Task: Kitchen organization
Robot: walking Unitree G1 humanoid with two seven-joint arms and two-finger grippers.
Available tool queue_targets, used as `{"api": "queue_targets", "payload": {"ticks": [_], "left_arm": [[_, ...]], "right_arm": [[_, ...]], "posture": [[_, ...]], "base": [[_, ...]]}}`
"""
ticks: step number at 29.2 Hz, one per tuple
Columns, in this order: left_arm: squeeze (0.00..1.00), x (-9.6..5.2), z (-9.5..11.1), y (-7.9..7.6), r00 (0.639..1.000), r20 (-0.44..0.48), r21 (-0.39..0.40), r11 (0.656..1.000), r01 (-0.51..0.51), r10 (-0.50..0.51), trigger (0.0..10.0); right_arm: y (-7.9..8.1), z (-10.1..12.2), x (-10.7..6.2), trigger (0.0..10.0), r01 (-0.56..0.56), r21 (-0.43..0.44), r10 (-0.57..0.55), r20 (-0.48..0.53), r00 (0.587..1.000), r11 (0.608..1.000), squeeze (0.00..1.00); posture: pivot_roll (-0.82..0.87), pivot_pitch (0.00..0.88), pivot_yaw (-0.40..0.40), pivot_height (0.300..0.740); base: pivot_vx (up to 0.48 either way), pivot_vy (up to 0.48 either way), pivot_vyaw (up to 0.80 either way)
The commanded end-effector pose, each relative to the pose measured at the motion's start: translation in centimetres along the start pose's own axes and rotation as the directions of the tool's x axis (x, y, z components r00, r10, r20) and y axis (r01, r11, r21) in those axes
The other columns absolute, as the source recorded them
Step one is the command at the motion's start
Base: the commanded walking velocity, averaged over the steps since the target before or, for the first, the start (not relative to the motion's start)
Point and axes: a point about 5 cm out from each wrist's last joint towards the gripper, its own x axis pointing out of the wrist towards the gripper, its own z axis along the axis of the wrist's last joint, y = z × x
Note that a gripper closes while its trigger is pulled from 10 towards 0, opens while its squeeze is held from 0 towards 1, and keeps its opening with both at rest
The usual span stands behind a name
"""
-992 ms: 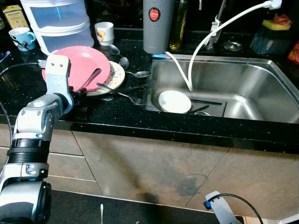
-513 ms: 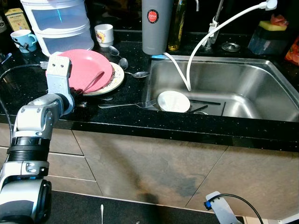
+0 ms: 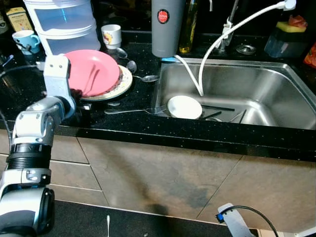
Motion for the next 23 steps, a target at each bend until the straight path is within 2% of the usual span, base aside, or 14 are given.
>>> {"api": "queue_targets", "payload": {"ticks": [1,6,7,8,14,16,17,18,19,20,21,22,23], "left_arm": [[0.0,-0.1,1.9,-0.4,0.994,0.11,-0.033,0.999,0.031,-0.028,0.0],[0.0,-0.3,3.4,-0.9,0.978,0.196,-0.058,0.995,0.081,-0.068,0.0],[0.0,-0.4,3.9,-1.1,0.971,0.227,-0.067,0.993,0.099,-0.082,0.0],[0.0,-0.7,5.0,-1.5,0.947,0.297,-0.101,0.983,0.156,-0.12,0.0],[0.0,-1.0,6.1,-2.2,0.907,0.381,-0.149,0.957,0.251,-0.178,0.0],[0.0,-1.3,6.6,-2.7,0.876,0.427,-0.178,0.929,0.324,-0.224,0.0],[0.0,-1.5,7.0,-3.2,0.847,0.461,-0.192,0.902,0.386,-0.264,0.0],[0.0,-1.9,7.4,-3.7,0.81,0.499,-0.203,0.868,0.454,-0.307,0.0],[0.0,-2.5,8.0,-4.4,0.737,0.56,-0.225,0.787,0.575,-0.378,0.0],[0.0,-2.5,8.0,-4.4,0.737,0.56,-0.225,0.787,0.575,-0.378,0.0],[0.0,-2.7,8.1,-4.6,0.711,0.578,-0.233,0.754,0.614,-0.4,0.0],[0.0,-2.7,8.1,-4.6,0.711,0.578,-0.233,0.754,0.614,-0.4,0.0],[0.0,-3.0,8.3,-4.9,0.673,0.609,-0.246,0.706,0.664,-0.42,0.0]], "right_arm": [[0.0,0.0,0.0,10.0,-0.002,-0.018,0.002,-0.004,1.0,1.0,0.0],[0.1,0.0,0.0,10.0,-0.002,-0.025,0.002,-0.004,1.0,1.0,0.0],[0.1,0.0,0.0,10.0,-0.002,-0.027,0.002,-0.004,1.0,1.0,0.0],[0.1,0.1,0.0,10.0,-0.003,-0.026,0.002,-0.003,1.0,1.0,0.0],[0.1,0.1,0.0,10.0,-0.002,-0.021,0.002,-0.002,1.0,1.0,0.0],[0.2,0.1,0.0,10.0,-0.003,-0.019,0.003,-0.002,1.0,1.0,0.0],[0.2,0.1,0.0,10.0,-0.003,-0.018,0.003,-0.001,1.0,1.0,0.0],[0.2,0.1,0.0,10.0,-0.003,-0.017,0.003,-0.001,1.0,1.0,0.0],[0.2,0.1,0.0,10.0,-0.004,-0.015,0.004,0.0,1.0,1.0,0.0],[0.2,0.1,0.0,10.0,-0.004,-0.015,0.004,0.0,1.0,1.0,0.0],[0.2,0.1,0.0,10.0,-0.004,-0.015,0.004,0.0,1.0,1.0,0.0],[0.2,0.1,0.0,10.0,-0.004,-0.015,0.004,0.0,1.0,1.0,0.0],[0.2,0.1,0.0,10.0,-0.004,-0.014,0.004,0.001,1.0,1.0,0.0]], "posture": [[-0.01,0.02,0.028,0.74],[-0.01,0.022,0.03,0.74],[-0.01,0.022,0.03,0.74],[-0.01,0.022,0.032,0.74],[-0.01,0.02,0.033,0.74],[-0.01,0.019,0.033,0.74],[-0.01,0.018,0.033,0.74],[-0.01,0.018,0.033,0.74],[-0.01,0.017,0.034,0.74],[-0.01,0.017,0.034,0.74],[-0.01,0.017,0.034,0.74],[-0.01,0.017,0.034,0.74],[-0.01,0.016,0.035,0.74]], "base": [[0.0,0.0,0.0],[0.0,0.0,0.0],[0.0,0.0,0.0],[0.0,0.0,0.0],[0.0,0.0,0.0],[0.0,0.0,0.0],[0.0,0.0,0.0],[0.0,0.0,0.0],[0.0,0.0,0.0],[0.0,0.0,0.0],[0.0,0.0,0.0],[0.0,0.0,0.0],[0.0,0.0,0.0]]}}
